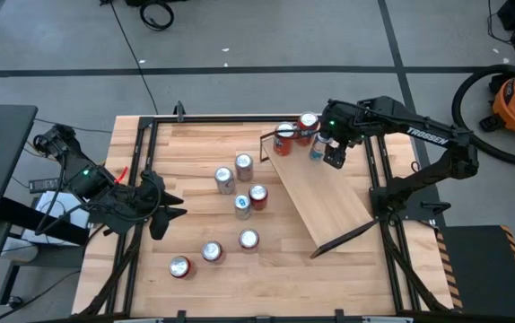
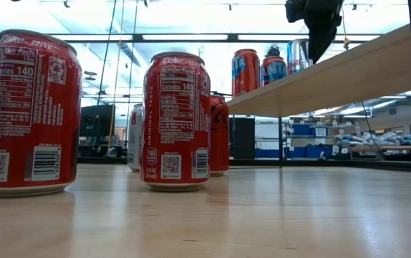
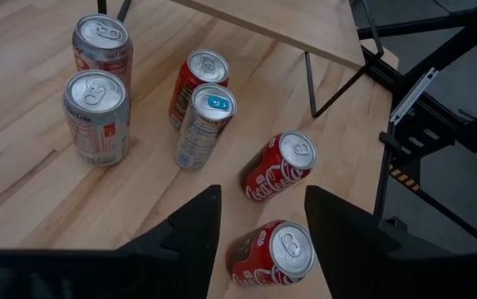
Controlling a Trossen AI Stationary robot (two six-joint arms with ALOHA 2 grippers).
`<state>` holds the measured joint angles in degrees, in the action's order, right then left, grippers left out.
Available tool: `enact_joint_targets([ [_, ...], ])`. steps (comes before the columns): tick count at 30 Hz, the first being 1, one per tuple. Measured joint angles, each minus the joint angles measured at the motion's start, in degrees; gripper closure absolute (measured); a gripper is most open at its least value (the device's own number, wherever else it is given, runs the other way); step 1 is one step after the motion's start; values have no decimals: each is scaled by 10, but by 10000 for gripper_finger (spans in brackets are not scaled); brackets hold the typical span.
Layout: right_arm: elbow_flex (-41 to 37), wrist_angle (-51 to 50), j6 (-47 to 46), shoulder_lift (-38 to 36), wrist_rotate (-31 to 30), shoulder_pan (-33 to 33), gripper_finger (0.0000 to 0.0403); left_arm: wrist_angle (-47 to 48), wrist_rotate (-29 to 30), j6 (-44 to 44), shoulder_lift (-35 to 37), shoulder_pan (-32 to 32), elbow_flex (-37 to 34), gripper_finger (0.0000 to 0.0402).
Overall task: Place canned beverage on shelf
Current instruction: Put the bottom blue soda can on the shelf, then put the blue soda can aligned with the other blue soda can on the shelf
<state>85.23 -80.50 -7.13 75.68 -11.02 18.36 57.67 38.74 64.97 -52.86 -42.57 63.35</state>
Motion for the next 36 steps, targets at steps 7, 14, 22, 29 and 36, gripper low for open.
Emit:
enact_joint_targets([
  [7,0,-74,-105,0,84,-16,90,0,0,0,0,0,0,216],
  [14,0,-72,-226,0,205,-84,90,0,0,-1,0,0,0,216],
  [22,0,24,-349,1,182,-222,91,0,1,-57,0,0,0,216],
  [29,0,123,-408,15,134,-301,107,0,1,-105,0,0,0,216],
  [36,0,245,-381,96,130,-336,126,0,0,-107,0,0,0,216],
])
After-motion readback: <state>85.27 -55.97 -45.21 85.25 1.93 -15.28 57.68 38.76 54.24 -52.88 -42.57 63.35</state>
